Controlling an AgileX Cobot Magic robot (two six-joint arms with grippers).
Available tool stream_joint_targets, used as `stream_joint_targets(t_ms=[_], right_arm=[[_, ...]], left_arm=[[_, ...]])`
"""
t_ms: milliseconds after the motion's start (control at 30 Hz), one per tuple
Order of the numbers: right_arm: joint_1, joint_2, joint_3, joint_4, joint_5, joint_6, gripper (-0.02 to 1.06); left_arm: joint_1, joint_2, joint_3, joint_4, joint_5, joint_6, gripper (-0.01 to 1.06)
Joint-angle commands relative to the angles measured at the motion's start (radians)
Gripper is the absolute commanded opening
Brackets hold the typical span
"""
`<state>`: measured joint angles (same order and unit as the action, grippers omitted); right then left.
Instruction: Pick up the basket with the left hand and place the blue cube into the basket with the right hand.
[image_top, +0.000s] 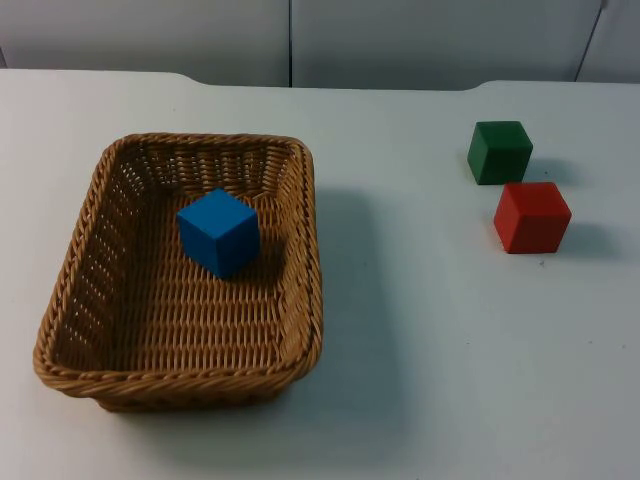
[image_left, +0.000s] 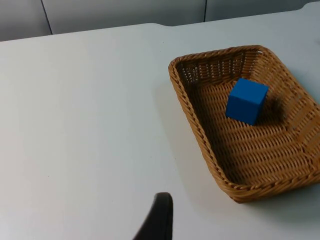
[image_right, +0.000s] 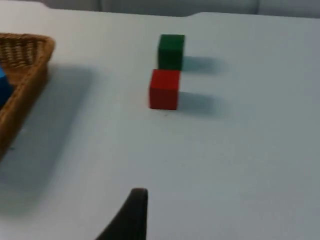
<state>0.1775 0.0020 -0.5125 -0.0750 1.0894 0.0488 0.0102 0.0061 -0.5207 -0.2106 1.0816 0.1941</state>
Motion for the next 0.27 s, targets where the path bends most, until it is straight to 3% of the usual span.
stream_joint_targets(t_ms=[0,233], right_arm=[[-0.079,-0.002,0.004,0.002,-0.012,0.002,1.05],[-0.259,-0.002,0.004,0.002,-0.012,0.002,1.05]], left_arm=[[-0.004,-0.006,0.006,-0.002,-0.001,-0.008,0.81],[-0.004,-0.006,0.006,-0.002,-0.001,-0.008,0.81]])
